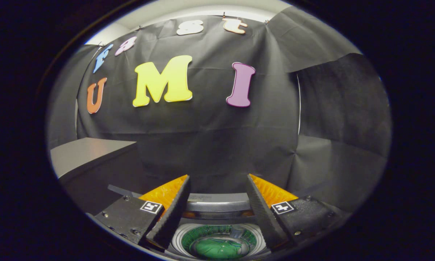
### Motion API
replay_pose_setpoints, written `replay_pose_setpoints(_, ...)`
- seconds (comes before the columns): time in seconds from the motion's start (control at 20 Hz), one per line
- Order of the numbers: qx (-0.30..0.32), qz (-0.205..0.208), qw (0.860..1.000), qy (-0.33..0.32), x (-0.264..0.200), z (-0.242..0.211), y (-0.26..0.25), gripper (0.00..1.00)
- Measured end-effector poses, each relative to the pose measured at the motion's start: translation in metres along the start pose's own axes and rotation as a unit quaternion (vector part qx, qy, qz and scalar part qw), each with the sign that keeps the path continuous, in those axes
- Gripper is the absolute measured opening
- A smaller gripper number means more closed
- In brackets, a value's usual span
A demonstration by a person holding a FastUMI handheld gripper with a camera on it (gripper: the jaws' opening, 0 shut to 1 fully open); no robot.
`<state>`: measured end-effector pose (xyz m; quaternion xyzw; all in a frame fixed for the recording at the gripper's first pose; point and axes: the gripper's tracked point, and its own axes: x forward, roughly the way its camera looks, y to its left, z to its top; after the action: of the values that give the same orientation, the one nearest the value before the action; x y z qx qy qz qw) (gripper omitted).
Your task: Put the clothes into the washing machine and then close the washing machine lid.
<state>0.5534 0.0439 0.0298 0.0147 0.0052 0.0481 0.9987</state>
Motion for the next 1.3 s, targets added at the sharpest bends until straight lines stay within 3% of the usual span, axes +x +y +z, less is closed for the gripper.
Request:
replay_pose_setpoints(0.1,0.002,0.004,1.0,0.02,-0.004,-0.014,0.001,0.95)
replay_pose_setpoints(0.25,0.021,0.015,0.994,0.105,-0.018,-0.062,0.001,0.95)
replay_pose_setpoints(0.5,0.022,-0.005,0.99,0.136,-0.027,-0.101,-0.014,0.95)
replay_pose_setpoints(0.95,-0.002,-0.001,0.989,0.149,-0.056,-0.133,-0.023,0.95)
replay_pose_setpoints(1.3,-0.017,-0.002,0.992,0.126,-0.149,-0.155,-0.021,0.95)
